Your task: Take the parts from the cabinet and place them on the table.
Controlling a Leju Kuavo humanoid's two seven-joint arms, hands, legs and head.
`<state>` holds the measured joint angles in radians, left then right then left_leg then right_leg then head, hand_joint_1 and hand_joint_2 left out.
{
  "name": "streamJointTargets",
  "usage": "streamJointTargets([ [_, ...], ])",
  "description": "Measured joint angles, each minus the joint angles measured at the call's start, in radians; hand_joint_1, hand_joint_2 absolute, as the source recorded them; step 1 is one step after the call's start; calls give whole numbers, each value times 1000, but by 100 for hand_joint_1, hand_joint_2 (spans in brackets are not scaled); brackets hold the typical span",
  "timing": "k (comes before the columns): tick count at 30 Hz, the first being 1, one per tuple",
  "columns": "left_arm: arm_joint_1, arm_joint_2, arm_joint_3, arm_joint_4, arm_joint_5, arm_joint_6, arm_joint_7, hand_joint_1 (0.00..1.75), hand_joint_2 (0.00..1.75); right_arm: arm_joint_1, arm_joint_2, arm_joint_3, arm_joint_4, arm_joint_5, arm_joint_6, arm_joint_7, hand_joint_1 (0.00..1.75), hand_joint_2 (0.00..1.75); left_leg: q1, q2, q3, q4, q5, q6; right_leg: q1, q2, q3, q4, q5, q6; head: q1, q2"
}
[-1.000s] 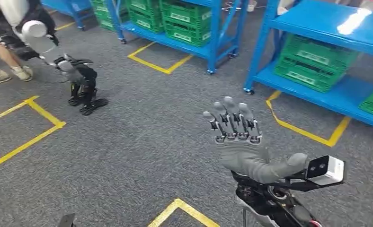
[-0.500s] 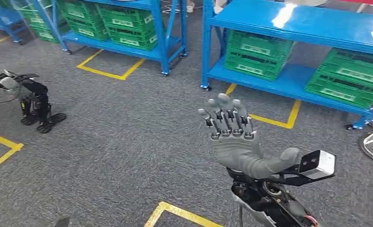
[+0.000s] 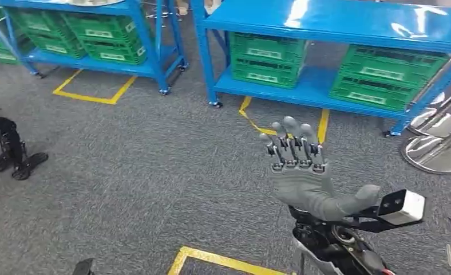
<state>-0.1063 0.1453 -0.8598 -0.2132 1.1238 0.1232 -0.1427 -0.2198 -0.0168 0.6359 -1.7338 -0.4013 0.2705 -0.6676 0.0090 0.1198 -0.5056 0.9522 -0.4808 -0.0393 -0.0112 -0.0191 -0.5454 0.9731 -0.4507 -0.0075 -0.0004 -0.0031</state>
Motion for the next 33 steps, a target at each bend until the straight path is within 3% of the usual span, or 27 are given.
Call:
streamJointTargets([
  [1,-1,0,0,0,0,0,0,0,0,-3,-1,-1,-3,0,0,0,0,0,3,-57,-19,46,-34,-2,0,10,-3,0,2,-5,-7,0],
  [2,-1,0,-1,0,0,0,-1,0,0,-2,-1,-1,-4,0,0,0,0,0,5,-91,-61,133,-82,-3,0,20,-5,0,4,-10,-15,0],
  [4,3,0,-2,0,0,0,-1,0,0,-1,-1,-1,-4,0,0,0,0,0,4,-111,-146,305,-145,-2,4,45,-9,0,7,-14,-27,0],
  [5,5,0,-2,0,0,1,-1,0,0,-1,-2,-1,-4,2,-2,0,0,0,4,-113,-169,340,-145,0,5,58,-10,0,8,-16,-29,0],
  [6,7,-1,-3,0,2,2,-1,0,0,0,-2,-1,-4,2,-6,0,0,0,3,-114,-166,324,-121,3,6,74,-10,0,9,-17,-30,0],
  [8,6,0,-3,0,5,4,-1,0,0,-1,-2,-1,-4,4,-10,0,0,0,2,-125,-97,163,-24,15,6,104,-9,0,12,-16,-35,0],
  [9,5,0,-4,0,6,4,-1,0,0,-1,-2,-1,-6,4,-10,0,0,0,3,-158,-51,66,21,21,5,116,-9,0,13,-13,-39,0],
  [10,4,3,-4,0,6,5,-1,0,0,-1,-2,-1,-7,4,-10,0,0,0,2,-210,-29,10,22,28,6,126,-12,1,14,-10,-42,0],
  [12,3,2,-5,0,6,5,-1,0,0,-1,-2,-2,-7,4,-10,0,0,0,0,-197,-24,-5,22,24,3,146,-21,1,19,0,-39,0],
  [14,0,0,-7,0,6,6,-1,0,0,1,-2,-4,-8,4,-10,0,0,0,-3,-173,-20,-10,26,30,-1,173,-25,-6,27,14,-39,0],
  [15,0,-1,-10,0,6,6,-1,0,0,2,-3,-6,-10,4,-10,0,0,0,11,-152,-17,-26,34,36,1,161,-36,3,19,17,-36,0],
  [16,1,0,-11,0,6,6,-2,0,0,1,-4,-9,-11,5,-11,0,0,0,7,-142,-14,-29,36,39,11,99,-49,35,-10,20,-29,0],
  [17,1,0,-12,0,7,6,-2,0,0,1,-6,-12,-12,10,-20,3,0,0,5,-131,-14,-30,36,43,10,64,-78,101,-52,23,-15,0],
  [18,4,0,-12,0,9,6,-2,0,0,3,-8,-13,-11,28,-45,17,0,0,2,-121,-15,-29,36,44,8,43,-117,194,-97,26,-10,0],
  [19,6,0,-12,0,14,8,-2,0,0,6,-12,-16,-9,49,-75,40,0,0,0,-108,-16,-29,35,44,7,35,-149,272,-130,29,-8,0],
  [20,7,0,-12,0,21,9,-2,0,0,12,-18,-20,-6,80,-116,69,0,0,0,-99,-17,-29,35,44,6,30,-168,324,-143,32,-7,0],
  [21,7,0,-12,0,28,10,-2,0,0,20,-25,-27,-3,127,-171,107,0,0,0,-92,-16,-28,35,44,2,28,-161,319,-130,34,-4,0],
  [22,6,0,-12,0,32,12,-3,0,0,28,-32,-33,2,163,-214,135,0,0,1,-89,-15,-28,35,44,-1,26,-130,269,-100,35,-1,0],
  [24,6,-2,-12,0,42,12,-4,0,0,39,-48,-46,12,222,-275,167,0,0,3,-86,-12,-24,31,38,-6,18,-22,75,-14,36,10,0],
  [25,6,-2,-12,0,45,12,-5,0,0,42,-55,-52,16,243,-296,181,0,0,3,-84,-11,-23,28,33,-5,8,12,5,-18,34,16,0],
  [26,5,-2,-12,0,51,13,-7,0,0,46,-61,-59,23,274,-326,212,0,0,-4,-84,-16,-13,27,29,2,9,22,-16,-21,29,20,0],
  [27,5,-2,-12,0,60,15,-9,0,0,55,-67,-65,37,323,-375,260,0,0,-4,-85,-20,-14,27,25,-1,10,28,-15,-19,23,14,0],
  [29,5,1,-12,0,69,15,-11,0,0,80,-82,-75,81,360,-438,321,0,0,-3,-86,-20,-11,28,41,3,11,29,-18,-17,25,1,0],
  [33,6,2,-12,0,84,18,-12,0,0,102,-119,-109,239,309,-486,289,0,0,-1,-86,-16,-20,32,35,8,11,29,-17,-19,18,-8,0],
])
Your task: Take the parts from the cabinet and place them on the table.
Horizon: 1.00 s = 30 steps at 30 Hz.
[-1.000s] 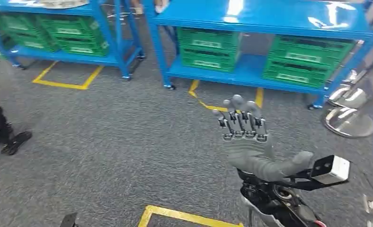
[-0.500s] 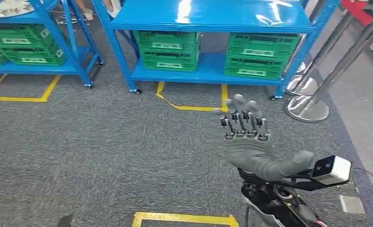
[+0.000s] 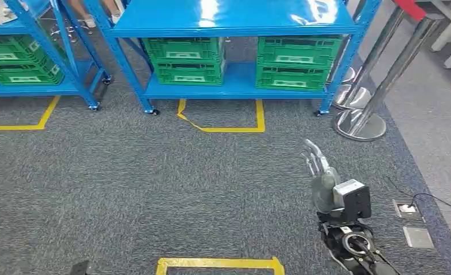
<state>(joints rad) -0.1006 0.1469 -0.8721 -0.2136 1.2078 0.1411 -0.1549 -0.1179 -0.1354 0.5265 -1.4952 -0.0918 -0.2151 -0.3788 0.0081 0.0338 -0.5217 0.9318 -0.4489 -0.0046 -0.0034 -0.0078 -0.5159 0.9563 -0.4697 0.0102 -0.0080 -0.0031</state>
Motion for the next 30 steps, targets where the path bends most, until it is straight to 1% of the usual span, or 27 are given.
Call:
streamJointTargets([
  [2,0,1,0,0,7,0,-1,0,0,1,-12,-12,99,-42,-5,0,0,0,1,0,3,-3,1,-2,1,-1,1,0,-1,-4,-5,0],
  [4,0,1,0,0,10,0,-2,0,0,2,-23,-24,241,-89,8,-6,0,0,1,-1,3,-5,3,-6,2,-1,1,0,-2,-6,-8,0],
  [6,0,1,0,0,11,0,-2,0,0,-5,-29,-36,387,-126,26,-10,0,0,2,-2,3,-6,2,-13,2,-2,1,0,-2,-7,-9,0],
  [10,2,3,0,0,16,2,-3,0,0,3,-39,-57,654,-182,49,1,0,0,1,-2,3,-6,1,-15,2,-3,2,0,-2,-8,-9,0],
  [16,2,6,0,0,18,2,-3,0,0,7,-39,-73,894,-192,60,14,0,0,0,-1,3,-6,-1,-18,0,-3,1,0,-2,-7,-7,0],
  [19,2,8,1,0,27,4,-3,0,0,6,-39,-77,970,-194,64,66,0,0,-1,-1,3,-6,-1,-18,-1,-2,1,-1,-2,-7,-6,0],
  [20,2,8,1,0,31,6,-3,0,0,7,-39,-78,995,-194,66,81,0,175,-1,-1,3,-6,-1,-18,-1,-2,2,-1,-2,-7,-6,0],
  [24,2,10,2,0,37,13,3,0,0,21,-39,-78,1070,-205,70,122,0,175,-2,-1,3,-6,-1,-18,-2,-2,2,-1,-2,-7,-5,0],
  [30,2,11,1,0,42,18,3,0,0,35,-39,-78,1142,-214,69,130,0,175,-2,-1,4,-6,-1,-18,-2,-2,2,-1,-2,-7,-5,0],
])
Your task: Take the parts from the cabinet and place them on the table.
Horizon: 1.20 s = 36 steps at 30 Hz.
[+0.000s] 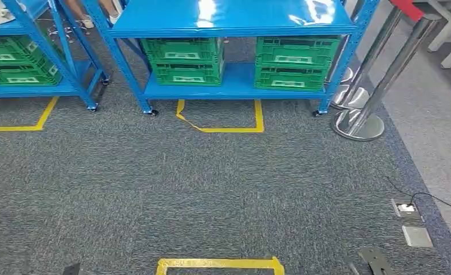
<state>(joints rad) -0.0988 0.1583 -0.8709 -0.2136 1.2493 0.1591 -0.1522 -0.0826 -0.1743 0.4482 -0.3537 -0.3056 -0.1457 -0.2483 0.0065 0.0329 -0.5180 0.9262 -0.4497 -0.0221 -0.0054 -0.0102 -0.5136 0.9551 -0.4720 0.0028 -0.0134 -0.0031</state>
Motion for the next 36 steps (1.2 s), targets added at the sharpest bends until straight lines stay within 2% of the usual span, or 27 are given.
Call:
streamJointTargets([
  [3,0,0,0,0,0,0,0,0,0,0,0,0,24,-6,1,2,0,175,0,0,0,0,0,0,0,0,0,0,0,0,0,0],
  [6,0,1,0,0,-2,0,0,0,0,1,1,0,39,-21,8,-2,0,175,-3,0,-1,9,-5,9,-4,0,2,-1,1,4,-7,0],
  [9,-1,4,0,0,-11,0,0,0,0,0,3,0,50,-27,12,-13,0,175,-7,0,-2,6,-9,20,-7,0,5,-11,3,12,-10,0],
  [11,-1,6,0,0,-14,0,0,0,0,2,6,-1,55,-32,13,-16,0,175,-5,3,12,-26,-12,38,-3,0,11,8,33,25,-14,0],
  [12,-2,5,0,0,-16,0,0,0,0,2,6,-1,59,-35,13,-16,0,175,7,4,33,-43,0,37,-6,1,-1,13,15,25,-12,0],
  [13,-1,5,0,0,-16,0,0,0,0,1,6,-1,61,-37,13,-16,0,175,7,4,45,-48,0,38,-6,5,-4,45,-13,27,-3,0],
  [14,-2,5,0,0,-17,0,0,0,0,1,7,-1,64,-37,13,-16,0,175,8,4,47,-48,0,39,-6,7,-32,108,-49,32,4,0],
  [15,-2,5,0,0,-18,0,0,0,0,0,7,-1,69,-40,12,-17,0,175,7,4,49,-47,-2,38,-8,7,-72,187,-86,32,14,0],
  [16,-2,5,0,0,-18,0,0,0,0,1,7,-1,71,-40,13,-17,0,175,7,4,51,-47,-5,37,-11,8,-113,264,-117,34,14,0],
  [17,-1,5,0,0,-18,0,0,0,0,4,7,-1,74,-40,13,-17,0,175,8,2,55,-47,-8,34,-15,8,-144,314,-130,42,18,0],
  [18,1,5,0,0,-18,0,0,0,0,6,7,-1,76,-40,13,-17,0,175,11,1,62,-47,-13,28,-21,7,-148,306,-110,50,22,0],
  [19,3,5,0,0,-18,0,0,0,0,9,7,-1,79,-42,13,-17,0,175,15,-1,70,-46,-19,22,-27,7,-130,256,-72,53,24,0],
  [21,6,5,0,0,-18,0,0,0,0,11,7,-1,83,-43,13,-18,0,175,25,-2,94,-41,-39,3,-44,4,-50,64,49,74,34,0],
  [22,6,6,0,0,-18,0,0,0,0,12,10,-1,85,-43,13,-19,0,175,25,-2,99,-40,-47,-8,-45,6,-39,40,34,84,41,0],
  [23,3,10,0,2,-18,0,0,0,0,11,15,-1,89,-43,13,-19,0,175,24,0,94,-24,-54,-17,-35,-3,-45,13,-12,70,52,0],
  [24,-2,11,0,2,-19,-1,0,0,0,8,17,-2,89,-43,13,-22,0,175,18,1,89,-21,-61,-24,-34,2,-37,29,1,38,50,0],
  [25,-1,11,0,2,-18,-1,0,0,0,11,19,-1,91,-43,13,-23,0,175,22,1,93,-15,-66,-29,-30,3,-39,31,-1,24,35,0],
  [26,-2,11,0,2,-19,-1,0,0,0,13,19,-1,93,-43,13,-23,0,175,25,1,100,-17,-72,-35,-29,6,-35,34,-2,18,30,0],
  [27,-6,7,-1,1,-19,-1,0,0,0,14,19,-2,94,-44,12,-24,0,175,30,-1,89,5,-64,-39,-28,12,-19,33,-3,12,24,0],
  [28,-7,6,0,1,-19,-1,-1,0,0,13,19,-2,94,-46,10,-25,0,175,30,-12,49,75,-55,-38,-26,13,-10,28,-6,7,11,0],
  [29,-7,6,-1,1,-19,-1,-1,0,0,12,19,-2,94,-46,10,-27,0,175,29,-15,-8,164,-61,-35,-22,16,-1,21,-11,1,4,0],
  [31,-6,5,-1,1,-19,0,-2,0,0,8,19,-2,94,-46,10,-27,0,175,20,-20,-140,337,-121,-26,-16,19,22,11,-24,-11,-8,0],
  [32,-3,5,-1,1,-18,0,-2,0,0,8,19,-2,95,-46,10,-27,0,175,15,-22,-188,378,-156,-21,-11,23,35,8,-33,-16,-13,0],
  [33,-2,5,-1,1,-18,0,-2,0,0,8,19,-2,95,-47,10,-27,0,175,7,-24,-213,376,-166,-14,-8,27,49,6,-42,-18,-14,0],
  [34,1,5,-1,1,-18,0,-2,0,0,8,19,-2,96,-47,10,-27,0,175,-2,-25,-218,338,-150,-5,-6,33,63,6,-52,-20,-14,0],
  [35,2,6,-1,1,-18,0,-2,0,0,8,20,-2,96,-47,10,-28,0,175,-13,-27,-206,267,-109,6,-5,38,77,5,-64,-21,-16,0],
  [36,2,8,-1,1,-18,1,-2,0,0,8,21,-2,96,-48,10,-29,0,175,-27,-28,-183,176,-39,22,-4,40,91,3,-75,-22,-20,0],
])
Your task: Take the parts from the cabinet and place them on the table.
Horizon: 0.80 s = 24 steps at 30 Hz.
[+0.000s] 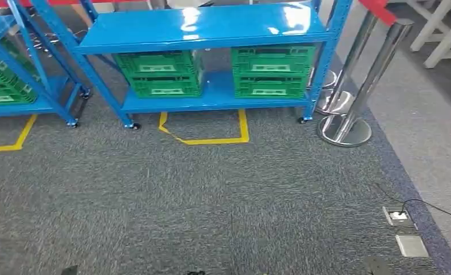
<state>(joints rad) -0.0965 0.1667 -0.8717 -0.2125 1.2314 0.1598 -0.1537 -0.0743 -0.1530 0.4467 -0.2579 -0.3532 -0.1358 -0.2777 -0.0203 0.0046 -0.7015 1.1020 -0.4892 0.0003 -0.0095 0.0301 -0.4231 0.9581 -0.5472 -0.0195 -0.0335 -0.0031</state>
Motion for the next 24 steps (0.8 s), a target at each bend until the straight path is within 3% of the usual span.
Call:
streamJointTargets([
  [1,1,2,0,0,1,0,0,0,0,0,4,0,0,0,1,-1,0,175,-18,-1,24,-88,86,21,0,1,1,-6,-10,0,-5,0],
  [2,2,8,0,1,2,1,0,0,0,0,12,0,1,0,3,-2,0,175,-29,-14,29,-126,120,36,4,9,13,-7,-22,3,-9,0],
  [3,1,10,0,1,2,1,0,0,0,-2,13,0,1,0,3,-2,0,175,-28,-26,39,-136,108,38,5,13,22,-18,-36,5,-9,0],
  [4,0,11,0,1,2,1,0,0,0,-3,13,0,1,0,3,-2,0,175,-28,-25,50,-142,106,36,6,13,35,-36,-38,7,-8,0],
  [5,0,10,0,1,3,1,0,0,0,-2,14,0,1,0,3,-2,0,175,-20,-24,64,-162,107,39,9,15,61,-19,-15,10,-10,0],
  [6,1,9,0,1,3,1,0,0,0,-4,14,0,1,0,2,-2,0,175,-17,-20,87,-171,108,41,13,15,75,-21,-19,15,-12,0],
  [7,3,8,0,1,4,1,0,0,0,-3,13,0,3,0,0,-2,0,175,-12,-17,108,-175,112,33,14,-2,63,13,-26,20,-11,0],
  [8,3,8,0,1,3,1,0,0,0,-7,13,0,4,0,0,-2,0,175,-9,-15,120,-175,102,35,15,-14,23,89,-18,22,-2,0],
  [9,3,8,0,1,3,1,0,0,0,-9,13,0,5,-1,0,-2,0,175,-8,-15,130,-175,91,36,15,-19,-32,177,-29,25,5,0],
  [10,2,8,0,1,3,1,0,0,0,-9,13,0,5,-1,0,-2,0,175,-7,-13,143,-175,80,37,14,-20,-85,248,-70,28,10,0],
  [11,3,6,0,1,3,1,0,0,0,-7,13,0,6,-1,1,-2,0,175,-6,-13,159,-175,65,38,14,-20,-125,288,-136,32,12,0],
  [12,4,5,0,1,3,1,0,0,0,-7,13,0,6,-1,1,-2,0,175,-5,-13,177,-175,52,38,12,-20,-148,293,-187,35,15,0],
  [13,5,3,0,1,4,1,0,0,0,-3,13,0,9,-1,1,-1,0,175,-4,-13,197,-175,37,38,9,-21,-162,271,-212,38,20,0],
  [14,6,1,0,1,5,1,0,0,0,-2,13,0,10,-2,1,-1,0,175,-2,-13,219,-175,22,35,9,-21,-163,223,-197,40,22,0],
  [15,6,0,0,1,5,2,0,0,0,-3,13,0,12,-2,1,-1,0,175,1,-13,240,-175,8,32,8,-21,-160,158,-137,40,28,0],
  [16,6,0,0,1,7,3,0,0,0,-3,13,0,13,-2,1,-1,0,175,2,-12,256,-175,-8,28,5,-24,-158,83,-16,44,36,0],
  [17,2,1,0,2,8,4,0,0,0,2,13,0,17,-1,5,0,0,175,-1,-12,272,-168,-23,23,3,-32,-165,42,94,44,41,0],
  [18,1,1,0,2,9,6,0,0,0,-3,13,1,17,-1,8,2,0,175,-2,-16,273,-171,-35,18,6,-38,-156,43,73,25,45,0],
  [19,-2,1,0,2,12,10,0,0,0,-8,14,1,17,0,9,4,0,175,0,-13,282,-179,-45,12,10,-32,-141,42,78,16,37,0],
  [20,-2,0,0,2,13,11,0,0,0,-7,14,2,17,0,9,5,0,175,0,-14,290,-155,-35,6,9,-31,-144,34,82,8,38,0],
  [21,-2,0,0,2,15,11,0,0,0,-11,14,2,17,1,9,5,0,175,1,-14,277,-132,-26,3,4,-25,-111,34,83,0,37,0],
  [22,-2,0,0,2,16,12,0,0,0,-15,14,2,17,2,9,5,0,175,2,-13,261,-87,-23,-2,3,-27,-105,27,78,-7,32,0],
  [23,-3,-1,0,2,18,12,0,0,0,-17,14,2,17,2,9,5,0,175,3,-11,223,-26,-37,-9,3,-28,-101,26,75,-12,25,0],
  [24,-7,-2,0,2,18,12,0,0,0,-21,14,2,17,2,10,5,0,175,7,-11,168,48,-68,-14,4,-27,-101,25,71,-16,19,0],
])
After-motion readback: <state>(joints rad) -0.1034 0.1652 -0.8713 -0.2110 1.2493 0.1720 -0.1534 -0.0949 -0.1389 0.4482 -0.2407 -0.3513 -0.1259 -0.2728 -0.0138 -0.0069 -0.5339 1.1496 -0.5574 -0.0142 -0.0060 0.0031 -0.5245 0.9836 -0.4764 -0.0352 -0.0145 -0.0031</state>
